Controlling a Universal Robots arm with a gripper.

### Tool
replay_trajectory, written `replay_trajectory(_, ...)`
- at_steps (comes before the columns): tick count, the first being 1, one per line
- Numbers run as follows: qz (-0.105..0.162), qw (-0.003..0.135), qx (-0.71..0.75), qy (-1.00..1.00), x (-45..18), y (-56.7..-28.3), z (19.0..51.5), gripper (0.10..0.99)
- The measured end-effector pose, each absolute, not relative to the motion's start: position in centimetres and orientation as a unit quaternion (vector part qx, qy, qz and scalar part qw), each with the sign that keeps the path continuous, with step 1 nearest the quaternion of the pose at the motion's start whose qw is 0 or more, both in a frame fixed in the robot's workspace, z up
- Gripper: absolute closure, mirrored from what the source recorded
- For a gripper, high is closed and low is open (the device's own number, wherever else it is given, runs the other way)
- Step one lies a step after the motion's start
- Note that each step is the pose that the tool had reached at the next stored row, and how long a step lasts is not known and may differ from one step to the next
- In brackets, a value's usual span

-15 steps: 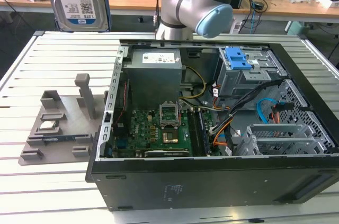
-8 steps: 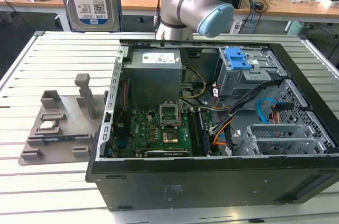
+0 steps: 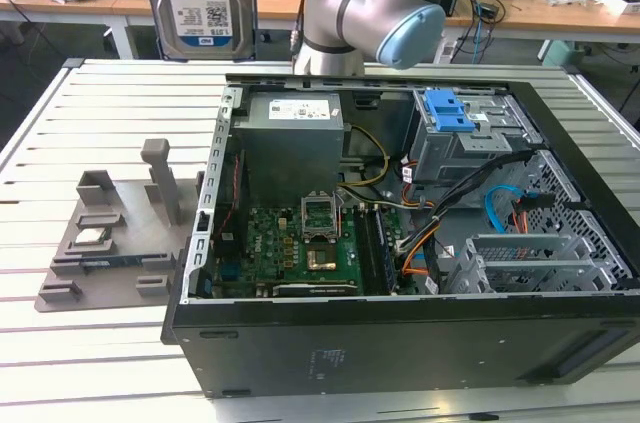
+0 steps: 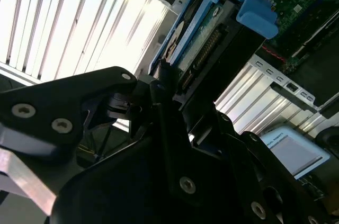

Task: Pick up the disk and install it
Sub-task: 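Pick up the disk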

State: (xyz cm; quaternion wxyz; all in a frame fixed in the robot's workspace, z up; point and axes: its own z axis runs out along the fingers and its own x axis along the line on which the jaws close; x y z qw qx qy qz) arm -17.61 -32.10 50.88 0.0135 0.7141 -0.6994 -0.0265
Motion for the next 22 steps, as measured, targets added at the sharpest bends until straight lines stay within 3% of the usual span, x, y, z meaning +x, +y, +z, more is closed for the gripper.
replay_trajectory(22,-0.027,0.014,0.714,-0.699,-6.9,-32.1,50.8,0.725)
